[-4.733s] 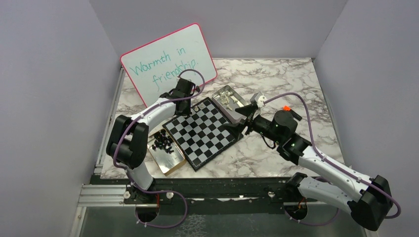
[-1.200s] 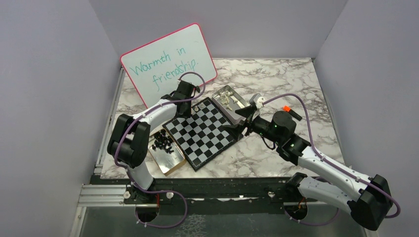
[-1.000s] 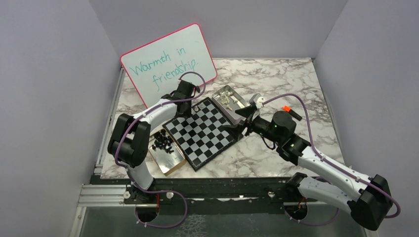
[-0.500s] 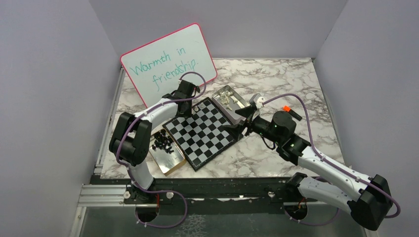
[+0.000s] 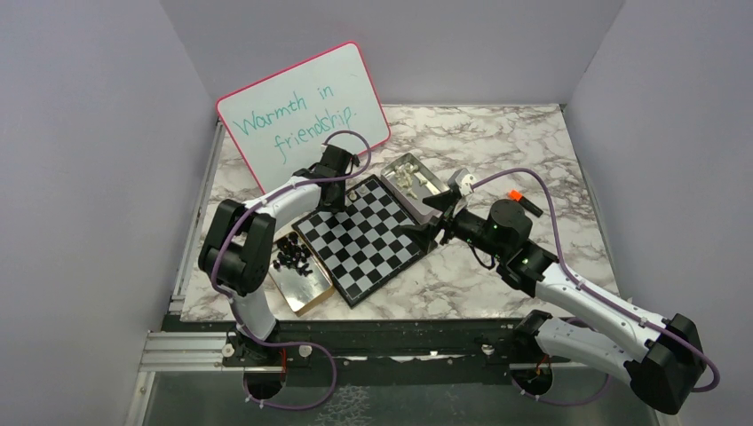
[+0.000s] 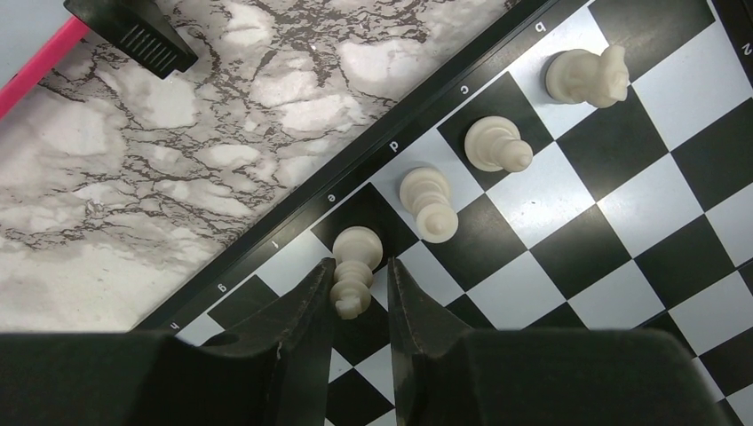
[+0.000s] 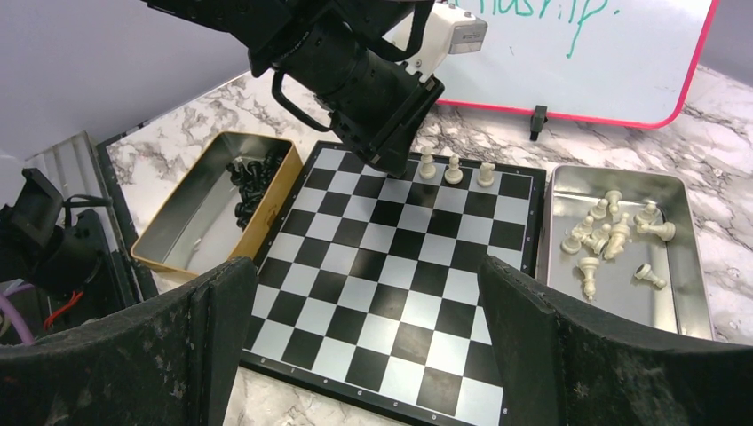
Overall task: Set up the chess pieces on the board
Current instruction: Place the chess piece on the chessboard.
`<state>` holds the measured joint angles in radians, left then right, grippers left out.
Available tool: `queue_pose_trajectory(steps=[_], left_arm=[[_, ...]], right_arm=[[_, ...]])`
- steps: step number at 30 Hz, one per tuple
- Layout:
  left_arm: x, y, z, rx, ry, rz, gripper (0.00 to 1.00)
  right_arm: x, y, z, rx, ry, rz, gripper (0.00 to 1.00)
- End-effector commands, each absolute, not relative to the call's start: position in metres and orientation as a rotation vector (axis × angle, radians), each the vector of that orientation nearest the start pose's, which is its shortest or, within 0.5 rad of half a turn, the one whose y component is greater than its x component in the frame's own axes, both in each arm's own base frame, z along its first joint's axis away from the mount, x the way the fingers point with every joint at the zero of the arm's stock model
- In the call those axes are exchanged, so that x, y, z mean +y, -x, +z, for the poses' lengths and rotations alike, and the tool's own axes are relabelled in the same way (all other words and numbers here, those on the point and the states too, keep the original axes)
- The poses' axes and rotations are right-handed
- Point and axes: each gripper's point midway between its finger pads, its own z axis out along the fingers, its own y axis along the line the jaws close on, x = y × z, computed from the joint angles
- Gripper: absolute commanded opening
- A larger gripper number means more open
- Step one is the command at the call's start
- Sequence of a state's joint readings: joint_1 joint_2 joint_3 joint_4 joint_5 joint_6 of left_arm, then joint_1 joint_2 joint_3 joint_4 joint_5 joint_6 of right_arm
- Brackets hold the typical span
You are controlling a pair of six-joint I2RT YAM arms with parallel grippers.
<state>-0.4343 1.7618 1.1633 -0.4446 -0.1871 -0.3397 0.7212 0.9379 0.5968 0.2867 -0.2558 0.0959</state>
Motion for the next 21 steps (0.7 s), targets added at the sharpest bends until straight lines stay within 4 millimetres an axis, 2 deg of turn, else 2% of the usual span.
queue_pose_trajectory(steps=[1, 10, 21], left_arm=[[-0.160, -0.380, 0.057, 2.554, -0.069, -0.067, 0.29], [-0.161, -0.379, 0.050, 2.567, -0.062, -0.068, 0.35], [-0.165, -0.382, 0.046, 2.569, -0.057, -0.090, 0.35]], right_arm=[[0.271, -0.232, 0.255, 1.517, 0.724, 0.825, 1.00], [0.270, -0.232, 0.254, 1.517, 0.722, 0.822, 1.00], [0.269, -0.231, 0.252, 1.520, 0.722, 0.818, 1.00]])
